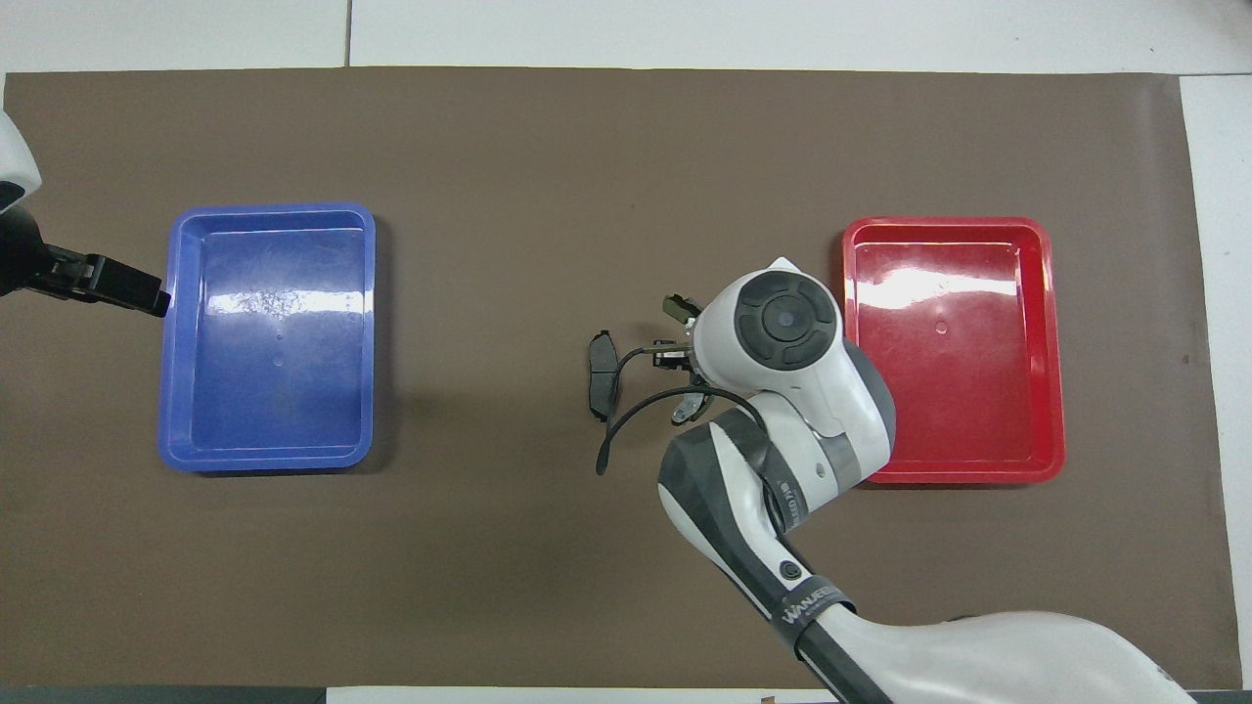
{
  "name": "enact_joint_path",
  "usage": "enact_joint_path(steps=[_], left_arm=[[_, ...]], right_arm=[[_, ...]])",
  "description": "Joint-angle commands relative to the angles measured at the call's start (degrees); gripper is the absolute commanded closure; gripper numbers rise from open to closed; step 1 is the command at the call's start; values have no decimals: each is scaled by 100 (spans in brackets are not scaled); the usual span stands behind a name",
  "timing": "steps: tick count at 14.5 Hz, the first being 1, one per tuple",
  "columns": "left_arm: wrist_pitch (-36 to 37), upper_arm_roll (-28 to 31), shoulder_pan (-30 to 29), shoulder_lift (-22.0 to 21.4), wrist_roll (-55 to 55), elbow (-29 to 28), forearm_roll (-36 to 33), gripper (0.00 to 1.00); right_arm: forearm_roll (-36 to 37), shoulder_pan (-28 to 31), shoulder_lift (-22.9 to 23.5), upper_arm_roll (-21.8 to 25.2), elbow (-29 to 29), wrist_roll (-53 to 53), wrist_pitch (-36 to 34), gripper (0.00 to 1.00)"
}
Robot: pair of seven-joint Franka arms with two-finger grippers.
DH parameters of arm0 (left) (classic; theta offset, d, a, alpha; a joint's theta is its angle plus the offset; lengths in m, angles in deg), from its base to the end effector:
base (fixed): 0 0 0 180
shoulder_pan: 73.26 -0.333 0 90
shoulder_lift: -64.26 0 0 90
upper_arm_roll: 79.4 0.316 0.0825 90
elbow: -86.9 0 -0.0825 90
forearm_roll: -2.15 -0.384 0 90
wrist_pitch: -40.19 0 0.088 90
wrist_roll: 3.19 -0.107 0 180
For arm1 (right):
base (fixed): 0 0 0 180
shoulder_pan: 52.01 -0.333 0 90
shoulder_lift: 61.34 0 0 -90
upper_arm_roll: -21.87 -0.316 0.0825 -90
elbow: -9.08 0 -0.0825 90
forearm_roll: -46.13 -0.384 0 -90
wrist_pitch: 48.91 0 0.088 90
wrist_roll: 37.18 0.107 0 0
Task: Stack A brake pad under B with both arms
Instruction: 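Carry the curved pad with the right gripper over the small pad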
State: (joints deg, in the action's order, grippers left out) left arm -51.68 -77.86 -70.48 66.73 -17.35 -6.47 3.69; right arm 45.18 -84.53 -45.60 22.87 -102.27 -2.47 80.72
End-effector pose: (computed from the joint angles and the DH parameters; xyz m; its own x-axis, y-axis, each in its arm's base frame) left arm 0.5666 -0.0154 0.5754 0.9625 -0.2645 -0.0609 -0.2623 -0.9641 0.0417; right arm 0.5228 0.3217 0.3460 0.9973 -0.0656 0.0316 -0.0646 -0.9974 -0.0322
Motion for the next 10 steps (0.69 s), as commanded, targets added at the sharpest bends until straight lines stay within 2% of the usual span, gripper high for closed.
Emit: enact_joint_path(steps=[1,5,10], left_arm=[[90,-22,-5,-238,-70,-216,-92,0],[20,-22,-5,-370,-52,-365,-92,0],[2,-22,-5,-362,-26,-348,-92,0]], right_arm=[[112,-306,577,24,666,615,-26,100],[139,-623,877,24,641,1117,430,100],[174,-632,886,24,623,1135,484,100]])
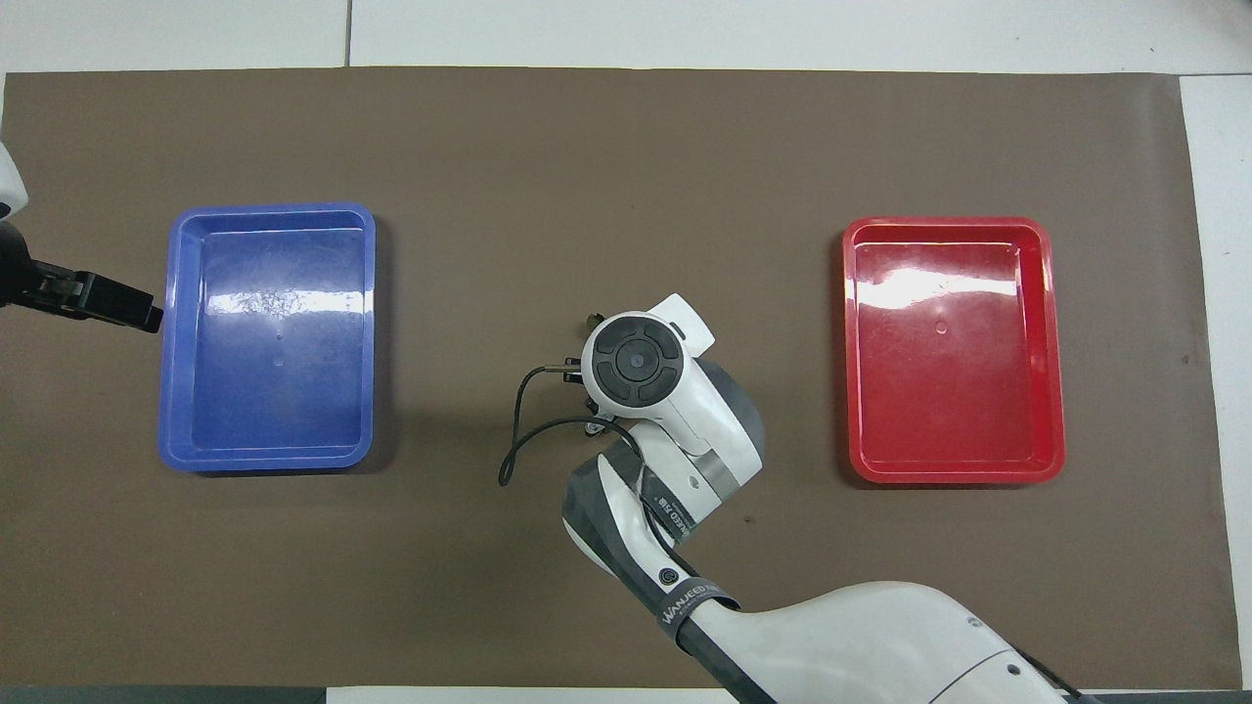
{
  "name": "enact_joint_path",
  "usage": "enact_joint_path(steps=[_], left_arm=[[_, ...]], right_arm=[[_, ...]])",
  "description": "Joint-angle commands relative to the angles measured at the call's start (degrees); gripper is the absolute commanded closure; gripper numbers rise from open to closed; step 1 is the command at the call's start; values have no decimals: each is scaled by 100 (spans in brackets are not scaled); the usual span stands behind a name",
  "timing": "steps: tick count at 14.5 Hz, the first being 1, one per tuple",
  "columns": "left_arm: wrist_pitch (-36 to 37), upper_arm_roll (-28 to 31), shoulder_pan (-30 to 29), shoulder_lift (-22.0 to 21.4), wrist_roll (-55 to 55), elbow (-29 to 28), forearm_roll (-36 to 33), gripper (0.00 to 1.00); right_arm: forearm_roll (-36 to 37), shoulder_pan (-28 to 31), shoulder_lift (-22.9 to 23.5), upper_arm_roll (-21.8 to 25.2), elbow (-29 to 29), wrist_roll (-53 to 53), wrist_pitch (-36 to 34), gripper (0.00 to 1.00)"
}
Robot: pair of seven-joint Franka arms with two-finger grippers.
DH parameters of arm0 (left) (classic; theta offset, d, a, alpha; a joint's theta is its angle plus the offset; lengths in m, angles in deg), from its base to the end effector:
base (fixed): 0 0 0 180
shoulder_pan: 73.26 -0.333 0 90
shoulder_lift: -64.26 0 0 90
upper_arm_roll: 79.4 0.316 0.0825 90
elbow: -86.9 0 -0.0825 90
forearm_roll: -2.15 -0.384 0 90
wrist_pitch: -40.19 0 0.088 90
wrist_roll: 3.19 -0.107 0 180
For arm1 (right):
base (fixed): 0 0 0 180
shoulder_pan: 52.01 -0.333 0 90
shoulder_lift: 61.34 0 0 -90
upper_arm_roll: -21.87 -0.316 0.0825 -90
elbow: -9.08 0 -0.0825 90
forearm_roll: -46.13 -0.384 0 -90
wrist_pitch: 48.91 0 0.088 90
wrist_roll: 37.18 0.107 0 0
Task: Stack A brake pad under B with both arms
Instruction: 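Carry the curved pad with the right gripper over the small pad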
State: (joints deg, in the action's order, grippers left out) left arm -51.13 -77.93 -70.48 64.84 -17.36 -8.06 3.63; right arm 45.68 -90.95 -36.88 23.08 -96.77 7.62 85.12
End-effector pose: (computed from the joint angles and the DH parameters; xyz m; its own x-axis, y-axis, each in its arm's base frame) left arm 0.5555 -0.0155 0.5800 0.9617 -0.2662 -0.0651 -0.2638 -0.9636 0.0427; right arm 0.5110 0.3967 0.3000 0.9907 -0.1271 0.0481 -0.1250 -0.9912 -0.0438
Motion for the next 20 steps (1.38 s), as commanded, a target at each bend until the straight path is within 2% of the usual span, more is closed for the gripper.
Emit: enact_joint_path(steps=[1,5,6,7,8,13,18,20], left_arm=[[-52,-16,-5,-173,-25,-189,-86,0],[-52,-16,-5,-173,-25,-189,-86,0],[-52,-16,-5,-173,-16,-189,-86,0],[-52,-16,-5,-173,-16,-189,-86,0],[-52,-16,-5,-173,-16,-189,-86,0],[-52,-16,-5,-173,-16,-189,-86,0],[-52,-16,-5,-173,-25,-189,-86,0],[-52,-16,-5,-173,-16,-189,-86,0]], right_arm=[[133,9,14,3,64,126,44,100],[168,9,23,3,64,126,62,99],[168,9,23,-6,64,126,53,87],[168,18,23,-6,64,126,53,31],[168,18,14,2,55,135,44,1],[282,123,-82,11,126,47,-289,0],[291,895,-915,11,38,-66,-719,0],[300,1308,-1232,20,38,-504,-930,0]])
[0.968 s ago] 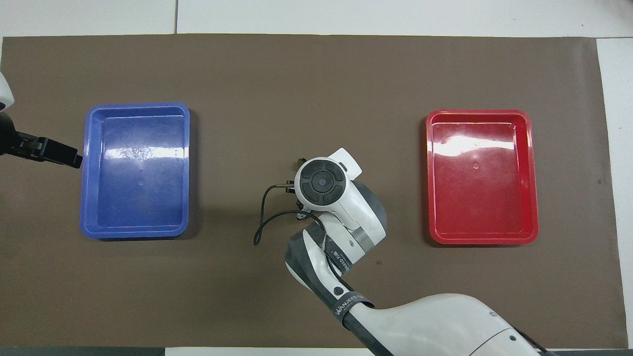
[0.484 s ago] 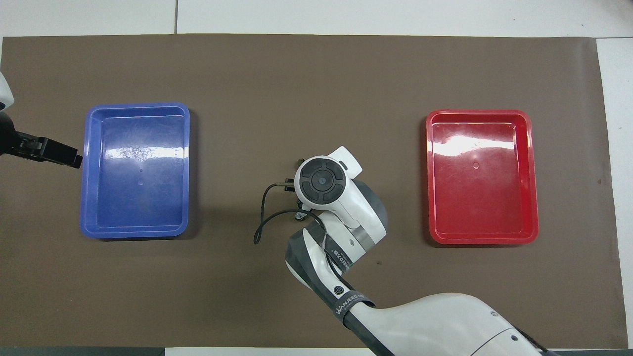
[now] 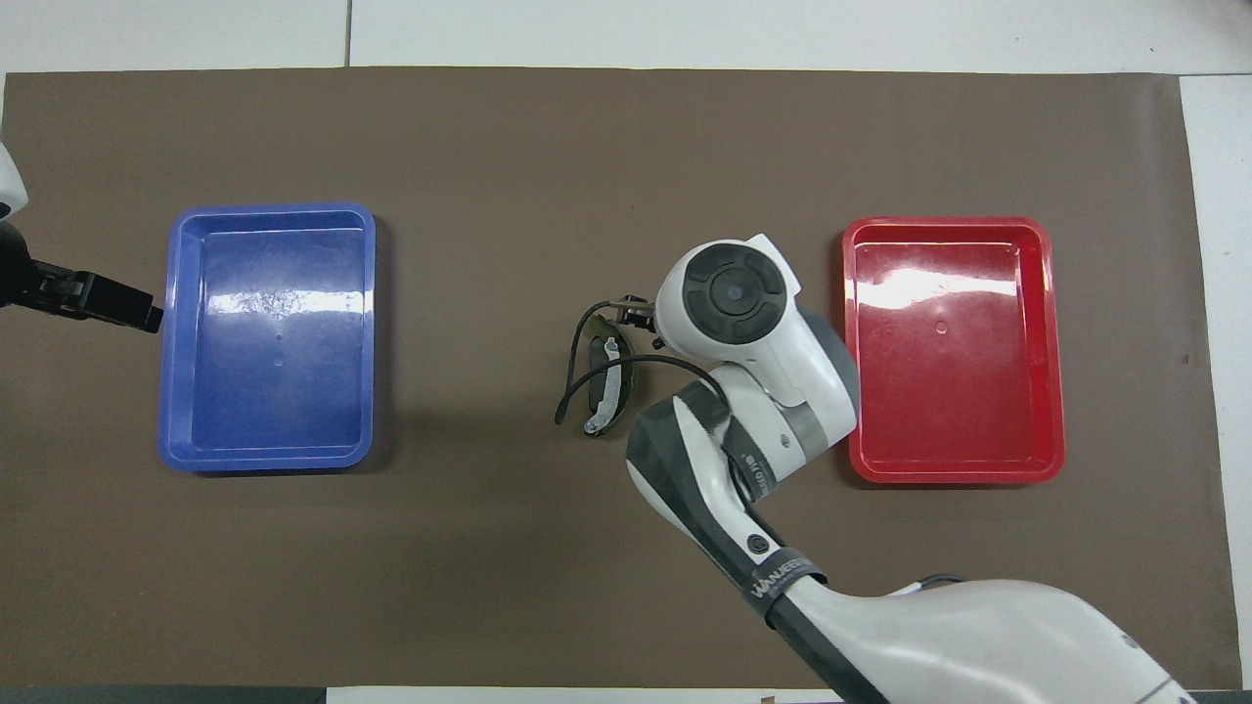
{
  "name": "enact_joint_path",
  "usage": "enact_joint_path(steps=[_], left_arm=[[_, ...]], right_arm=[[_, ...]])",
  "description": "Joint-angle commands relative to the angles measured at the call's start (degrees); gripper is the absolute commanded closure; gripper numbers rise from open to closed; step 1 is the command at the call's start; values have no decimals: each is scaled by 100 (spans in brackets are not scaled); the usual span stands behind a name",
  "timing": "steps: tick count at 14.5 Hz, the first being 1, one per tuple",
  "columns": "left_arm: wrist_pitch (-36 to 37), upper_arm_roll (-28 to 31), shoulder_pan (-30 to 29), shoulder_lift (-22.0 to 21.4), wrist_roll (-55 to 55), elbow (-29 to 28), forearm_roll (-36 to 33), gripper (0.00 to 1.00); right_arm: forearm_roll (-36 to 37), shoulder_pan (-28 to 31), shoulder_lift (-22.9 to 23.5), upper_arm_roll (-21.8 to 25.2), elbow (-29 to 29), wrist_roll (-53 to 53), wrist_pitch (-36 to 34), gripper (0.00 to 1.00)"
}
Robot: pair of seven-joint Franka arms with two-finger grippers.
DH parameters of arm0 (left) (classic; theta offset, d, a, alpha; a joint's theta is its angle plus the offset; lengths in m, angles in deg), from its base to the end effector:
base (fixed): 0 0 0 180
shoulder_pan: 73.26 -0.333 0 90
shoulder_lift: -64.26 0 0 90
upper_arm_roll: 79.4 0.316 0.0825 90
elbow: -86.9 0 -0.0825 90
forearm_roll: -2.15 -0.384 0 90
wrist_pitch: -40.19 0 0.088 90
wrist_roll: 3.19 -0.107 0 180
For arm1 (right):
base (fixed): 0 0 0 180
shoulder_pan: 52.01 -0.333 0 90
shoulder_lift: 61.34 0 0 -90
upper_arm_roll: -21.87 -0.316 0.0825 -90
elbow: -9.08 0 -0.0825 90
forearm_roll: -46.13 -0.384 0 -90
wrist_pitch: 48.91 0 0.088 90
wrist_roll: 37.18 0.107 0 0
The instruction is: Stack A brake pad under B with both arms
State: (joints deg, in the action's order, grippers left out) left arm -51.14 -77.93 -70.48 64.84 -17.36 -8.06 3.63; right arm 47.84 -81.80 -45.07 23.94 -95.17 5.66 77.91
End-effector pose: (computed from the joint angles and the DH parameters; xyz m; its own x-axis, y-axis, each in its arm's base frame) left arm 0.5556 -0.0155 0.5801 0.9617 -0.2662 -0.0650 -0.2638 -0.9636 0.0426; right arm 0.5660 0.2980 0.3927 0.9641 -0.2440 0.1046 -0.2401 -0.9695 -0.0482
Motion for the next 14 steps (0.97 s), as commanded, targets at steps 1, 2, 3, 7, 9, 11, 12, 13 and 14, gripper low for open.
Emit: enact_joint_path(steps=[1,2,3,7,9,11,12,13,14], left_arm=[[-52,-16,-5,-182,-16,-189,-86,0],[-52,-16,-5,-173,-16,-189,-86,0],[-52,-16,-5,-173,-16,-189,-86,0],[-52,-16,-5,-173,-16,-189,-86,0],[-52,-16,-5,-173,-16,-189,-86,0],[-52,-16,-5,-173,-16,-189,-86,0],[-52,-16,-5,-173,-16,-189,-86,0],[-52,-16,-5,-173,-16,-189,-86,0],[-52,-16,-5,-173,-16,-189,-86,0]], right_arm=[[93,587,-545,-48,-105,-433,-358,0],[128,780,-694,-48,-105,-504,-534,0],[172,1060,-870,-57,-104,-670,-718,0],[181,1896,-1538,-57,-104,-1935,-1536,0],[93,2230,-1785,-57,-104,-2531,-1888,0],[84,2416,-1882,-48,-52,-2815,-2038,0],[84,2478,-1909,-39,27,-2833,-2143,0],[84,2504,-1909,-31,193,-2834,-2318,0],[84,2539,-1874,-31,421,-2877,-2581,0]])
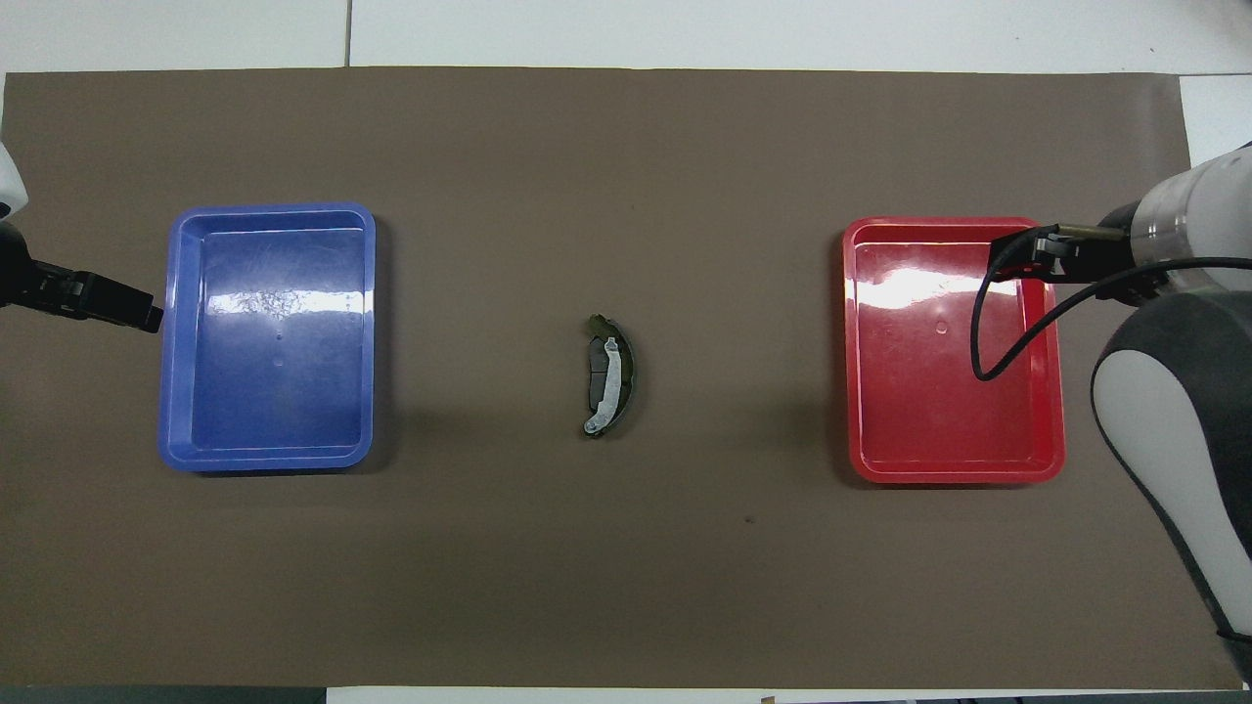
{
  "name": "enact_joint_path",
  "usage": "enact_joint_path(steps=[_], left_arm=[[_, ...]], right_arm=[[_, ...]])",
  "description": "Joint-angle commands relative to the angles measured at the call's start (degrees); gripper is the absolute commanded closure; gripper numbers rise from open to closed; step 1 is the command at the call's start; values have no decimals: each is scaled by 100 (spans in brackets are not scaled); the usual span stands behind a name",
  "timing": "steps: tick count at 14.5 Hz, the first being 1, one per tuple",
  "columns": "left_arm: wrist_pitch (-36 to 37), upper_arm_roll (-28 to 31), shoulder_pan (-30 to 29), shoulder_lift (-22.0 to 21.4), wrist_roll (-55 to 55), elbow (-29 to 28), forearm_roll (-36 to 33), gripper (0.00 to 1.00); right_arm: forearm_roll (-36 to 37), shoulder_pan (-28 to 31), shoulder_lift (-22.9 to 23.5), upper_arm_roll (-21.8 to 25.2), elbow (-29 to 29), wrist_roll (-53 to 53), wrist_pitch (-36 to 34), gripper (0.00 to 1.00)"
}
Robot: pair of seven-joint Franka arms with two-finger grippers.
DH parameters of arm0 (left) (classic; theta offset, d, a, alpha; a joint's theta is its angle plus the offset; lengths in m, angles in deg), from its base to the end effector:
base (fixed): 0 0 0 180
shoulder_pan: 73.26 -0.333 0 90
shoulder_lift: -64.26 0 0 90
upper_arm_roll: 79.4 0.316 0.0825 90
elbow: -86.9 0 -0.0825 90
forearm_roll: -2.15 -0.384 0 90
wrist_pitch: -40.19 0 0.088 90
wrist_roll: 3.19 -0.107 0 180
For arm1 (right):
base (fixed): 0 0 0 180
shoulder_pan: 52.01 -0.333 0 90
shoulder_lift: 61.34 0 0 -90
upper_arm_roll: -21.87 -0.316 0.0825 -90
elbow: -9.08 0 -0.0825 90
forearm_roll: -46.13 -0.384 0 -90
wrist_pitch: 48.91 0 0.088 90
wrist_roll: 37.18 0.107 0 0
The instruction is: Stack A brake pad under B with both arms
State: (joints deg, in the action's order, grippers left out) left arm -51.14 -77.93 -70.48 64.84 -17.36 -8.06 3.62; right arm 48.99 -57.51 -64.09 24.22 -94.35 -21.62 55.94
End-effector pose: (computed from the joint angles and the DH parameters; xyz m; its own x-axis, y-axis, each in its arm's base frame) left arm 0.5556 -0.0155 0.5801 0.9617 -0.2662 -0.0650 -0.2638 -0.9636 0.0425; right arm 0.5549 0.0261 0.5623 0.9758 -0.2024 0.0824 -0.2051 -0.9784 0.0259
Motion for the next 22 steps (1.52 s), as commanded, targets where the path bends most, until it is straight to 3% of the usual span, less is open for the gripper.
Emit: enact_joint_path(steps=[1,5,7,12,22], left_arm=[[-52,-16,-5,-173,-16,-189,-85,0],[-52,-16,-5,-173,-16,-189,-85,0],[-52,-16,-5,-173,-16,-189,-85,0],[-52,-16,-5,-173,-16,-189,-85,0],[-52,-16,-5,-173,-16,-189,-85,0]], right_arm=[[-40,155,63,-50,567,-263,-639,0],[-49,409,90,-50,1322,-755,-1526,0],[-40,436,379,-50,1886,-896,-1880,0],[-40,427,223,-50,1520,-905,-1924,0],[-49,647,196,-287,1510,-897,-2100,0]])
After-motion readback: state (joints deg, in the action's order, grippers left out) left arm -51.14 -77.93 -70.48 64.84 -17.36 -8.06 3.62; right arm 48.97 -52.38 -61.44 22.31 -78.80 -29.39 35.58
